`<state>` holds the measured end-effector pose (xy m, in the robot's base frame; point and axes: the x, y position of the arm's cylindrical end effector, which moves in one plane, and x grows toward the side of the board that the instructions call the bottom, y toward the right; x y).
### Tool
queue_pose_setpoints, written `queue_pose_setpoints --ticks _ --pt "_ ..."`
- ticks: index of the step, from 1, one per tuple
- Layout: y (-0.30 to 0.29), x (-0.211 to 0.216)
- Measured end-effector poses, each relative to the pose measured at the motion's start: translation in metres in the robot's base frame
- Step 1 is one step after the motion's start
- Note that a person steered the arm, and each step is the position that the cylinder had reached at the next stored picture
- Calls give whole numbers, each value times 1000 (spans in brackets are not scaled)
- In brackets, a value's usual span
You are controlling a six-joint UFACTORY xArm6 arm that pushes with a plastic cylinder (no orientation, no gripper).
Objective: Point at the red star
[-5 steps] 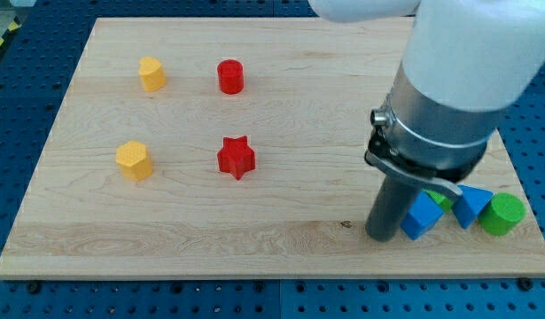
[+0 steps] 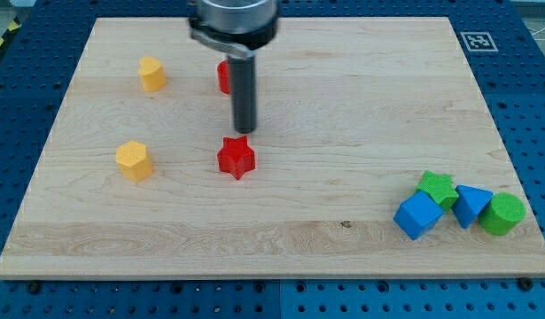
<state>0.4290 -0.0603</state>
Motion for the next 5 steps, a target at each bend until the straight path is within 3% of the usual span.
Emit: queue_pose_setpoints --ticks 2,3,5 --pt "-54 12" --pt "-54 40" --pt "-48 38"
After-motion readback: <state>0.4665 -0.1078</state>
